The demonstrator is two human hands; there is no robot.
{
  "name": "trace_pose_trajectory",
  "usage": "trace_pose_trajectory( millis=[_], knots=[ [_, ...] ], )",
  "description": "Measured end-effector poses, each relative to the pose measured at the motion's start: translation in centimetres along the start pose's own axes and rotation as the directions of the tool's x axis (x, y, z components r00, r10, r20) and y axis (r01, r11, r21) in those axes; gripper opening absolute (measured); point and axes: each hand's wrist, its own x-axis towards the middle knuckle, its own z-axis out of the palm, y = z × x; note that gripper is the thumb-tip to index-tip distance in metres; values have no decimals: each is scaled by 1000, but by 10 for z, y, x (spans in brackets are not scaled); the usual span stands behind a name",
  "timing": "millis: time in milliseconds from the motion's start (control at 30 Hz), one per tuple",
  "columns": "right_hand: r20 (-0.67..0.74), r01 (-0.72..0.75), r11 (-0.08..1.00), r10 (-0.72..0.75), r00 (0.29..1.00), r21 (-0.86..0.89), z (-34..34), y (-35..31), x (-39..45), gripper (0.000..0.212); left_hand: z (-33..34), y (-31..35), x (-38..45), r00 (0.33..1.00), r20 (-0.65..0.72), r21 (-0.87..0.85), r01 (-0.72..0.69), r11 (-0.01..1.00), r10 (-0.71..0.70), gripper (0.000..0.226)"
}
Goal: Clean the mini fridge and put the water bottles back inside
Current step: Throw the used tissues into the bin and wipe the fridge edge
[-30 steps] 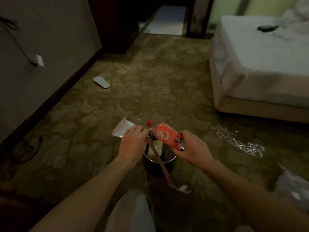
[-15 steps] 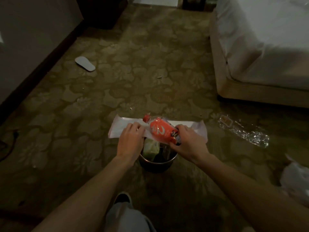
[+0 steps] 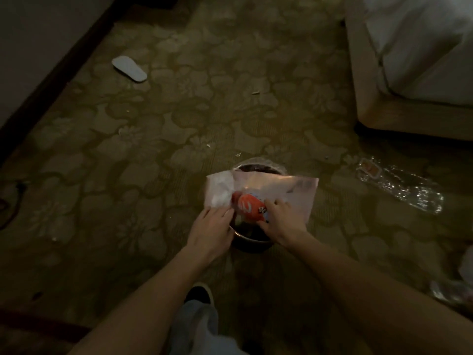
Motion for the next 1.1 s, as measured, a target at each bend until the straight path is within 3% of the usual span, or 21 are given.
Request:
trace_pose_trajectory(
  millis=[333,500,733,933,1100],
  knots=[
    [97,80,990,-69,993,-113,16,-6,22,57,20,0,-6,998,-6,-53,-62,997,62,41],
    [0,149,983,-150,989,-105,9,-5,6,56,10,4,-10,998,8,-35,-66,997,67,50],
    [-10,167,985,-168,986,-41,-29,-16,-37,51,-39,21,-27,998,-7,45,-63,997,64,56],
    [-19,226,971,-228,973,-70,-76,-57,-91,48,-94,46,-73,996,-76,118,47,992,-38,57],
    [-128,360,922,-378,917,-142,-113,-102,-143,55,-141,60,-133,974,-175,224,182,957,-145,62]
  ],
)
